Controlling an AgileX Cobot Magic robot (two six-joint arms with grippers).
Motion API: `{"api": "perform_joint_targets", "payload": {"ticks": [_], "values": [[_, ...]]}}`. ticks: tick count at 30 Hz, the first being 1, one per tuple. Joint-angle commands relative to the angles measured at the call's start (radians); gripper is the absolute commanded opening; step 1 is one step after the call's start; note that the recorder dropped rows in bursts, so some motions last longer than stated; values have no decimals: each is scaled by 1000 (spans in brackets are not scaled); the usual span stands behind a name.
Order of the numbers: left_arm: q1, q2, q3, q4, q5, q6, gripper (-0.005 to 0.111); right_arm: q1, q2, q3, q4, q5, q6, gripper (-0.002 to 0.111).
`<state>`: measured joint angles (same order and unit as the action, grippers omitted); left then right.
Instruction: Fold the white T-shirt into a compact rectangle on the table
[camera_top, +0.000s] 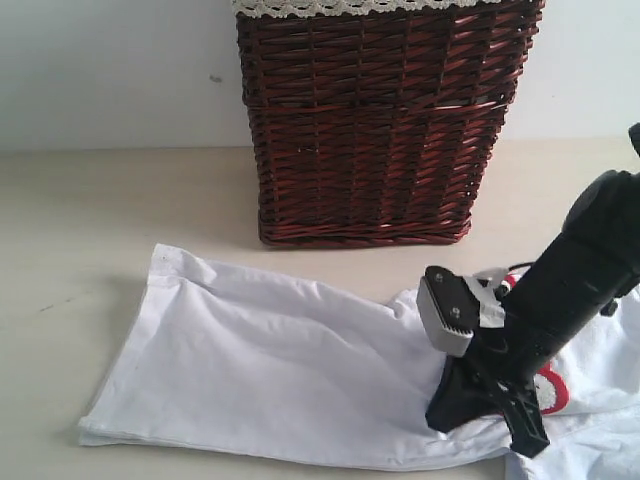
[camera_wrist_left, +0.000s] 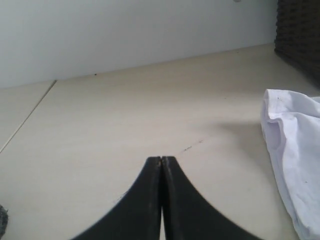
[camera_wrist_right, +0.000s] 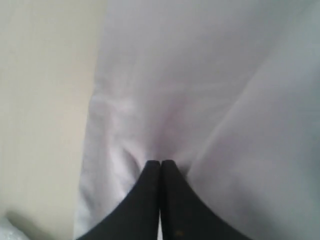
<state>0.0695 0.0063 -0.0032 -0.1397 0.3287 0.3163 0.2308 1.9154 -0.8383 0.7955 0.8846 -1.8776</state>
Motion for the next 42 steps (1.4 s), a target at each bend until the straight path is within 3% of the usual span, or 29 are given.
{"api": "perform_joint_targets", "payload": {"ticks": [1,7,13,19,27,31,42], "values": [[0,-6,3,-3,-16,1,1,2,-116,-65,137,0,-7,0],[0,-6,3,-3,-16,1,1,9,-203,-93,443,-7,-85,4],[0,-6,3,-3,-16,1,1,114,-94,-99,623,-152,-200,7],[0,-6,3,-3,-16,1,1,177,51,-99,556,-227,-206,7],[0,-6,3,-3,-16,1,1,181,99,-140,646,-631,-210,7],[0,-6,3,-3,-16,1,1,181,123,-185,646,-605,-210,7],[0,-6,3,-3,-16,1,1,215,21,-216,669,-262,-177,7]]}}
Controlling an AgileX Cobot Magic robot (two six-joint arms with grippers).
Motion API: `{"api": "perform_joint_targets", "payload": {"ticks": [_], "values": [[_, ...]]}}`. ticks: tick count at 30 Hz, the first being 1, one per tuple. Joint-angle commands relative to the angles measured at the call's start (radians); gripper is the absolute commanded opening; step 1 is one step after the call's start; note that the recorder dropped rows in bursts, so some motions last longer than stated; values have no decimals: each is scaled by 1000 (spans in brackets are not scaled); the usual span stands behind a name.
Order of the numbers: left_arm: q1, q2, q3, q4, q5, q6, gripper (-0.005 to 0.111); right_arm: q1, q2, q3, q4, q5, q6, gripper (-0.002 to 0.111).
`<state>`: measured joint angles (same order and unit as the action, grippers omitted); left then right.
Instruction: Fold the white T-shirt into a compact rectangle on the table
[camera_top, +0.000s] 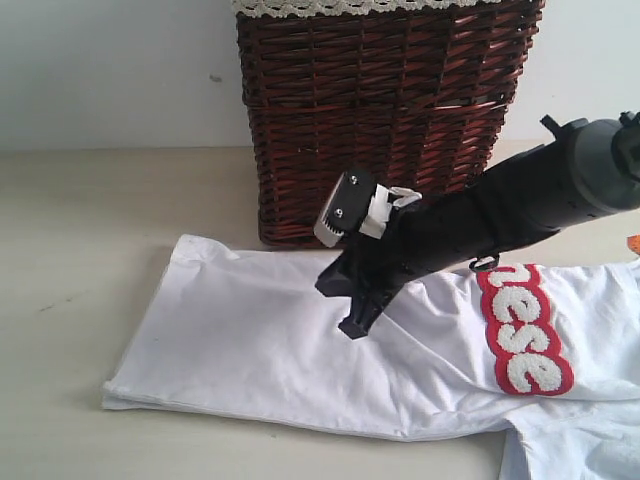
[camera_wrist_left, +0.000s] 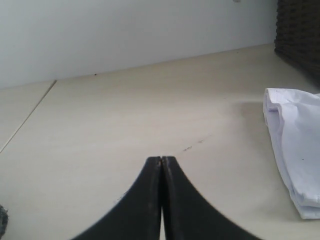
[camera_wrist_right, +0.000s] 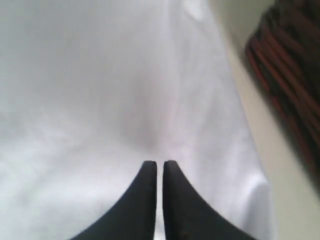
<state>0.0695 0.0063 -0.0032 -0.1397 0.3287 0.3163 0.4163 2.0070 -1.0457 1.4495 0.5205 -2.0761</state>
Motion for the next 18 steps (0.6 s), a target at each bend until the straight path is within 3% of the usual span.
{"api": "perform_joint_targets", "payload": {"ticks": [1,12,15,18], "values": [[0,-6,3,-3,-16,1,1,46,-78,-9,7,104,21,7],[0,-6,3,-3,-16,1,1,201,80,-9,-51,-85,76,7],[0,-6,3,-3,-16,1,1,218,93,-9,-123,-104,199,7],[0,-6,3,-3,-16,1,1,224,93,-38,-275,15,391,5]]}}
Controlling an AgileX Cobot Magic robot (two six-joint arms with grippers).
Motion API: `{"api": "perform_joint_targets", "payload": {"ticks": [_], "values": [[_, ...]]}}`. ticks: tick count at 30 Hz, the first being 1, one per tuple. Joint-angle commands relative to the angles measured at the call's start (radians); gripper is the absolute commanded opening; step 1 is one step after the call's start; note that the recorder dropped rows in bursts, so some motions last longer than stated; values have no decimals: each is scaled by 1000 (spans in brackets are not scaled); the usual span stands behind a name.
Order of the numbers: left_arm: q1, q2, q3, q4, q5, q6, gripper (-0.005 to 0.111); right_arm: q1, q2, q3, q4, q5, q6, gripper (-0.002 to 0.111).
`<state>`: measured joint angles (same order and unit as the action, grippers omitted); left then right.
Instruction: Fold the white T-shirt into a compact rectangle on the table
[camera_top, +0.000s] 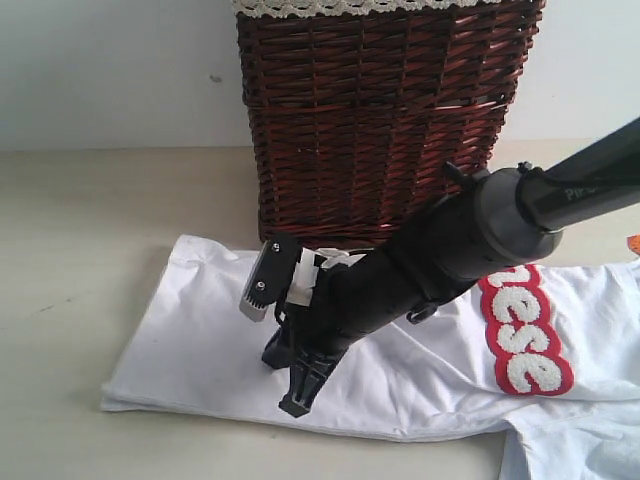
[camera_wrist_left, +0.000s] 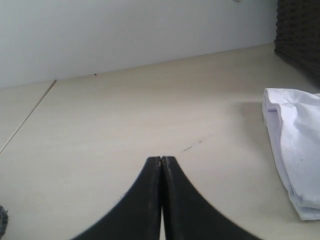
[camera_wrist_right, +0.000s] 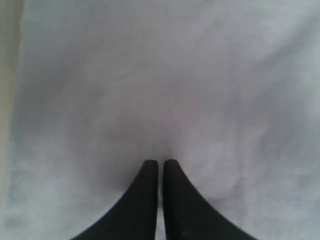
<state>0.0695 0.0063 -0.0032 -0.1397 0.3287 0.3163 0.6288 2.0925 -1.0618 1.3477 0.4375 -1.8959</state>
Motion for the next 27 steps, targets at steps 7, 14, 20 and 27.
{"api": "perform_joint_targets", "payload": {"ticks": [7,14,20,27], "values": [[0,-6,3,-3,-16,1,1,15,30,-177,-390,455,515,2],[0,-6,3,-3,-16,1,1,40,35,-248,-412,448,524,2],[0,-6,3,-3,-16,1,1,40,8,-261,-701,295,880,2],[0,-6,3,-3,-16,1,1,70,86,-261,-806,180,1003,2]]}}
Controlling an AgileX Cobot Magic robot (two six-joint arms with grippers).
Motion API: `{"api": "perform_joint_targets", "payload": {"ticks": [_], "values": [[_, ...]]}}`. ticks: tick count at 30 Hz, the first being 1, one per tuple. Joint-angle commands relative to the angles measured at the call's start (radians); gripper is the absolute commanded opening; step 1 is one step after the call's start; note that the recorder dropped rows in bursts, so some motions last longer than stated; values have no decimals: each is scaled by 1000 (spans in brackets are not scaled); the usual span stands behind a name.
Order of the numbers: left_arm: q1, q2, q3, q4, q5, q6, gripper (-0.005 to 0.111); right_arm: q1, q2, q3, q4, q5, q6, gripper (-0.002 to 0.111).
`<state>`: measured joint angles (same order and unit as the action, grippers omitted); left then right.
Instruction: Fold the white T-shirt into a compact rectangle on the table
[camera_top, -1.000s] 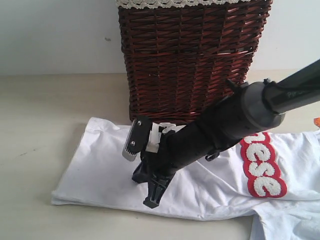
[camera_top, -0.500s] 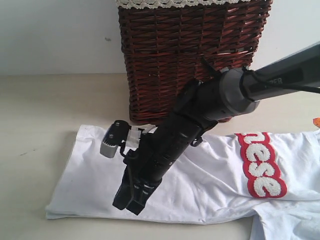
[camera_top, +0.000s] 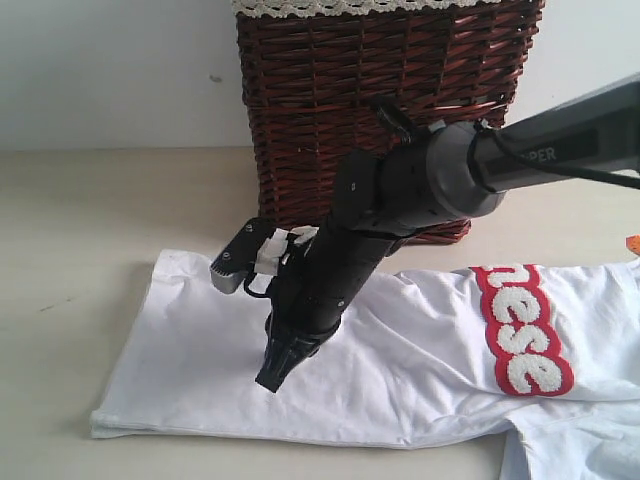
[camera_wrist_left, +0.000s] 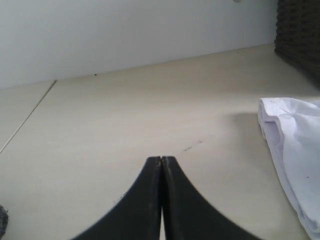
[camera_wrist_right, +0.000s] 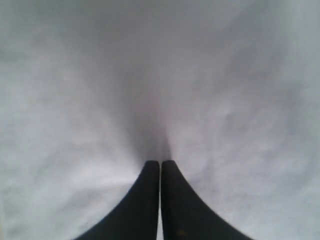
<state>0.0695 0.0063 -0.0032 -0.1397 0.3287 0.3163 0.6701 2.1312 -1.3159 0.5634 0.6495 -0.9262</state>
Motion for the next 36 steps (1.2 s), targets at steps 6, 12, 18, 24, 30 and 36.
{"api": "perform_joint_targets", "payload": {"ticks": [6,12,18,24,30,36], "values": [[0,-6,3,-3,-16,1,1,102,102,-30,6,36,-16,1],[0,-6,3,-3,-16,1,1,109,102,-129,79,213,-31,1],[0,-6,3,-3,-16,1,1,109,52,-187,1,369,-31,1],[0,-6,3,-3,-16,1,1,109,-168,-187,-322,269,8,1],[0,-6,3,-3,-16,1,1,9,-569,-144,-387,192,158,1],[0,-6,3,-3,-16,1,1,-142,-784,151,-497,149,253,1]]}}
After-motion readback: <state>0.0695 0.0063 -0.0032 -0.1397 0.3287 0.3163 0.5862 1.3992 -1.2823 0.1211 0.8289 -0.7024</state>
